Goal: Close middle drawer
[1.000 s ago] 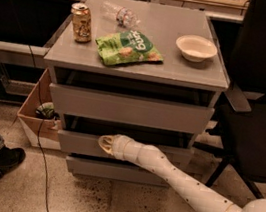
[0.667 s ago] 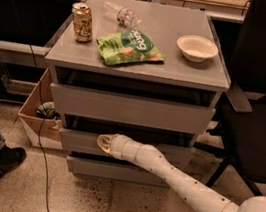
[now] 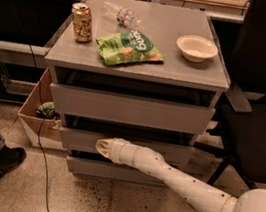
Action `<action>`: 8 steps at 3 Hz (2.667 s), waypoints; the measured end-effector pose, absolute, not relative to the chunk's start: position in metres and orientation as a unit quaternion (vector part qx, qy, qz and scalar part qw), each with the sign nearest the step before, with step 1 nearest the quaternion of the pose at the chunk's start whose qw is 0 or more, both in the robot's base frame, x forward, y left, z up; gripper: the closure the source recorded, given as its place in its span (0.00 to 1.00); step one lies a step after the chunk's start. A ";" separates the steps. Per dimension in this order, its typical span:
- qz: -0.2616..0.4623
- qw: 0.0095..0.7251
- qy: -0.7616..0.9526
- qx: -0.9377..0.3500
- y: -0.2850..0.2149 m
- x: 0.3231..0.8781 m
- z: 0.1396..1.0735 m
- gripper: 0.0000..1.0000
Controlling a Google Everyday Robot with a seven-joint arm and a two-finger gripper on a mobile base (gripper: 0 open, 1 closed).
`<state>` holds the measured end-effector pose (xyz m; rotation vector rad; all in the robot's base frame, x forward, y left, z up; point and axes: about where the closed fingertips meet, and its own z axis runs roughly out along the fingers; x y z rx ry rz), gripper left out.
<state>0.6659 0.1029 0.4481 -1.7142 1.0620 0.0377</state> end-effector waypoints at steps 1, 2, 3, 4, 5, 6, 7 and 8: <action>0.019 0.513 0.433 -0.741 0.104 0.648 0.435 1.00; 0.017 0.513 0.424 -0.746 0.111 0.650 0.430 1.00; 0.013 0.518 0.420 -0.745 0.114 0.657 0.433 1.00; 0.004 0.528 0.415 -0.740 0.117 0.667 0.442 1.00; -0.004 0.550 0.417 -0.724 0.120 0.681 0.453 1.00; -0.007 0.561 0.416 -0.715 0.124 0.690 0.459 1.00; -0.011 0.558 0.428 -0.711 0.113 0.687 0.451 1.00; -0.012 0.535 0.459 -0.709 0.082 0.670 0.442 1.00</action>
Offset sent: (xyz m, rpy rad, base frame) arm -0.0154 0.0066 -0.0232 -0.0663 -0.0078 0.0605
